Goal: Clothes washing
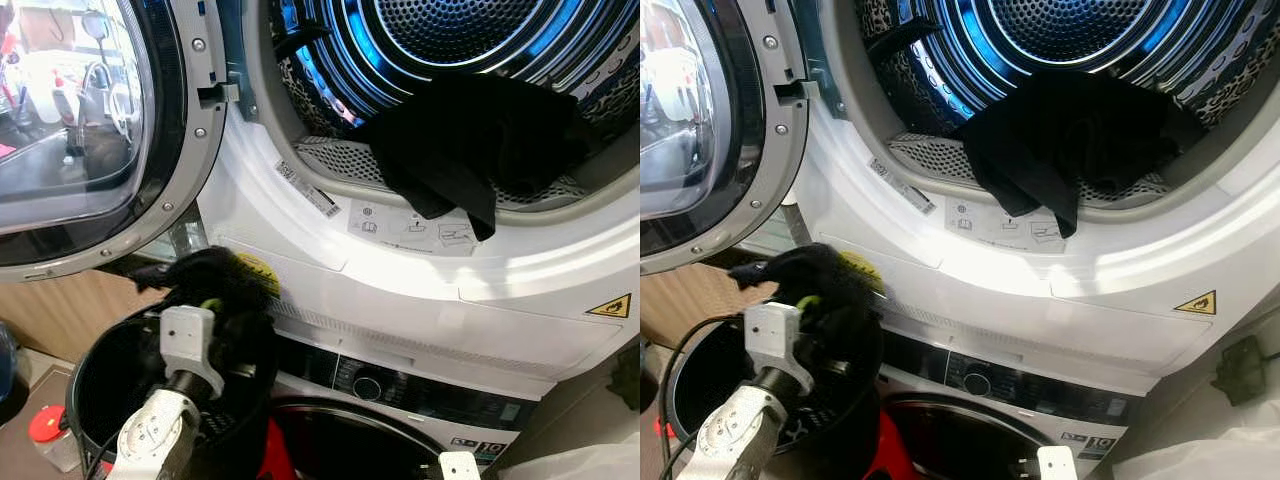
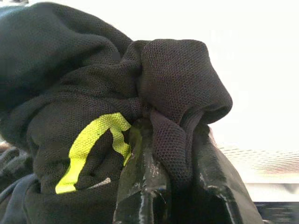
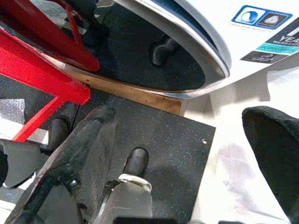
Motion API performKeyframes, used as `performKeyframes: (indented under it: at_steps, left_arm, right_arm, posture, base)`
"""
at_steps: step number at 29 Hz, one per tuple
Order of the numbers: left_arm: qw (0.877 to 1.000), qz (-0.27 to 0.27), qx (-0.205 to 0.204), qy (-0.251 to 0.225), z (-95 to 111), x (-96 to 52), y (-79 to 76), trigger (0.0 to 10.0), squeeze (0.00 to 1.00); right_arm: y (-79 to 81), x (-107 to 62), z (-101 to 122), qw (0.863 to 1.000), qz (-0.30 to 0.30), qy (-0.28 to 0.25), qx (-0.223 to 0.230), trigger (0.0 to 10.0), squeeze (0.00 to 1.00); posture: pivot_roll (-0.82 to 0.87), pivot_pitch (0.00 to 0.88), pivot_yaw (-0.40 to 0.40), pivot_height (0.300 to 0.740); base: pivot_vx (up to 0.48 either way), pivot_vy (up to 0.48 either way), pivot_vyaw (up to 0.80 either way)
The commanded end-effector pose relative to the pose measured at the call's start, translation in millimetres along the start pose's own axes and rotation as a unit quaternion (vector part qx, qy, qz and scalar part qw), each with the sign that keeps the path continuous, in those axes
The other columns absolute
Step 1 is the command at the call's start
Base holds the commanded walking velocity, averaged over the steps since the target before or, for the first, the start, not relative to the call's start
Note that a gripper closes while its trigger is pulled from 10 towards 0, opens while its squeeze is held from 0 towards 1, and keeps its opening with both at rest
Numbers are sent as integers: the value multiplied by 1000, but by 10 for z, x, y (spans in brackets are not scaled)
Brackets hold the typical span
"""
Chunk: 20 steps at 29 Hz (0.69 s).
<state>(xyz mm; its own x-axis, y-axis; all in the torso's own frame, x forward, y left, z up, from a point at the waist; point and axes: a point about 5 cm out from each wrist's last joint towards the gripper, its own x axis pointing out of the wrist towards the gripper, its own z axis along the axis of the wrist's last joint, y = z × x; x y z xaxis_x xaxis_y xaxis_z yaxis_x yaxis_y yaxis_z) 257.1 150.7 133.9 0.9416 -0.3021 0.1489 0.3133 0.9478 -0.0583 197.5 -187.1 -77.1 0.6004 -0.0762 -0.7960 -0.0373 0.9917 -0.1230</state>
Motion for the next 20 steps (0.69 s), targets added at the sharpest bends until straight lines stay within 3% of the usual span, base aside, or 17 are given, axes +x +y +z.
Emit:
performKeyframes:
  at_steps: [1,2,3,7,8,10,13,15,17,18,20]
  left_arm:
    - [999,-41,4,-24,115,22,-110,0,0]
    - [997,-81,1,-18,133,10,-183,0,0]
    - [997,-81,1,-18,133,10,-183,0,0]
    - [984,-176,-9,2,165,-36,-364,0,0]
    - [974,-227,-23,13,195,-58,-440,0,0]
    - [970,-243,-22,17,210,-64,-459,0,0]
    - [950,-307,-38,36,239,-114,-535,0,0]
    - [930,-360,-53,58,252,-178,-607,0,0]
    - [902,-417,-78,85,259,-273,-681,0,0]
    - [873,-468,-84,106,282,-361,-739,0,0]
    - [859,-492,-83,117,301,-388,-753,0,0]
  right_arm:
    - [2,-5,-32,1000,2,5,-1,10000,0]
    - [1,-5,-31,1000,2,5,0,10000,0]
    - [1,-5,-31,1000,2,5,0,10000,0]
    - [-21,-10,-52,1000,-1,6,4,10000,0]
    - [-25,-12,-68,1000,-1,9,2,10000,0]
    - [-24,-12,-69,1000,-2,10,3,10000,0]
    - [-12,-8,-47,1000,-3,6,10,10000,0]
    - [-2,-7,-39,1000,-1,5,11,10000,0]
    - [13,-8,-45,1000,1,5,10,10000,0]
    - [18,-8,-48,1000,0,5,14,10000,0]
    - [24,-8,-46,1000,1,5,13,10000,0]
  posture:
    - [169,0,-13,740]
    - [171,0,-15,740]
    - [171,0,-15,740]
    - [173,0,-22,740]
    - [175,0,-18,740]
    - [171,0,-16,740]
    - [165,0,-13,740]
    - [161,0,-16,740]
    - [165,0,-17,740]
    - [162,0,-13,740]
    - [164,0,-13,740]
  base:
    - [0,0,0]
    - [0,0,0]
    - [0,0,0]
    - [0,0,0]
    - [0,0,0]
    - [0,0,0]
    - [0,0,0]
    - [0,0,0]
    - [0,0,0]
    - [0,0,0]
    - [0,0,0]
